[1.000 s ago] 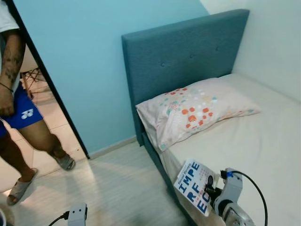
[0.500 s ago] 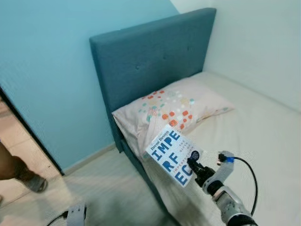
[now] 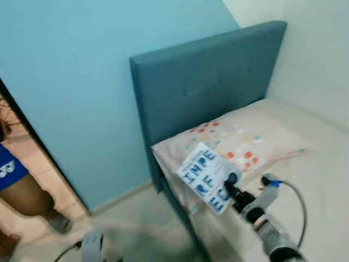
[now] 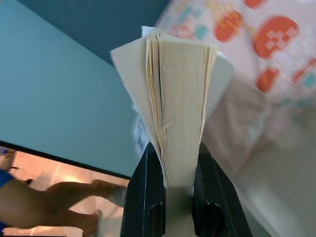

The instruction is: Clean up the room

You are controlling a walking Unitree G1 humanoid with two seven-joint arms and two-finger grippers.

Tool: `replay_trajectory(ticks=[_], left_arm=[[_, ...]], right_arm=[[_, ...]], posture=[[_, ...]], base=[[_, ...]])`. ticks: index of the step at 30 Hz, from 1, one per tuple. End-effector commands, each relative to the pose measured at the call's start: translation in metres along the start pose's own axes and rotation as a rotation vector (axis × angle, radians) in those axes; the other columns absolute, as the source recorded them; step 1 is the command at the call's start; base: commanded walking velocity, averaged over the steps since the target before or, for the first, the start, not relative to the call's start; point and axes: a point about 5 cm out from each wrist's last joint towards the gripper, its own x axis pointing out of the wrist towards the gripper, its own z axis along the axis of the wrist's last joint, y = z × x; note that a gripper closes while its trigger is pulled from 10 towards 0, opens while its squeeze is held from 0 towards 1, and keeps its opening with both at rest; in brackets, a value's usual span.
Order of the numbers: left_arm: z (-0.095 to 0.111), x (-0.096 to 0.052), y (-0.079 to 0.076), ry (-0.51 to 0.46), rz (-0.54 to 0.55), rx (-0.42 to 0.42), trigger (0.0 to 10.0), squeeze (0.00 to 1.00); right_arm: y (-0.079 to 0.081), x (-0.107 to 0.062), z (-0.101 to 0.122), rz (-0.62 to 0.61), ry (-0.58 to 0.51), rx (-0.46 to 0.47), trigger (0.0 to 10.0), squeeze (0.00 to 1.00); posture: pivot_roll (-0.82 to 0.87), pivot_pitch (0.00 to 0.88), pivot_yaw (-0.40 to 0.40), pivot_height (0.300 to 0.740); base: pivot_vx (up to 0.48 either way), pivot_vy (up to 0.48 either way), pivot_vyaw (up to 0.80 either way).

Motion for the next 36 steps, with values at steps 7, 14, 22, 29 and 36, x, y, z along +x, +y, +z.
replay_trajectory(ticks=[7, 14, 22, 29, 36], left_arm=[[-0.01, -0.003, 0.005, 0.035, 0.023, -0.02, 10.0, 0.0], [-0.011, -0.003, 0.006, 0.035, 0.031, -0.021, 10.0, 0.0], [-0.01, -0.003, 0.005, 0.021, 0.034, -0.025, 10.0, 0.0], [0.04, 0.0, 0.016, -0.161, 0.092, -0.062, 10.0, 0.0], [0.071, -0.002, 0.025, -0.266, 0.12, -0.107, 10.0, 0.0]], right_arm=[[-0.023, -0.027, -0.02, 0.006, 0.196, 0.073, 10.0, 0.0], [-0.041, -0.05, -0.028, -0.039, 0.262, 0.035, 10.0, 0.0], [-0.042, -0.048, -0.029, -0.1, 0.242, 0.095, 10.0, 0.0], [-0.042, -0.041, -0.015, -0.133, 0.169, 0.108, 10.0, 0.0], [-0.049, -0.041, 0.001, -0.19, 0.145, 0.046, 10.0, 0.0]], posture=[[-0.1, 0.074, 0.038, 0.74], [-0.12, 0.081, 0.039, 0.73], [-0.11, 0.082, 0.039, 0.695], [-0.1, 0.096, 0.031, 0.665], [-0.1, 0.097, 0.025, 0.64]], base=[[0.0, -0.2, 0.0], [0.0, 0.0, 0.0], [0.0, 0.0, 0.0], [0.0, 0.0, 0.0], [0.0, 0.0, 0.0]])
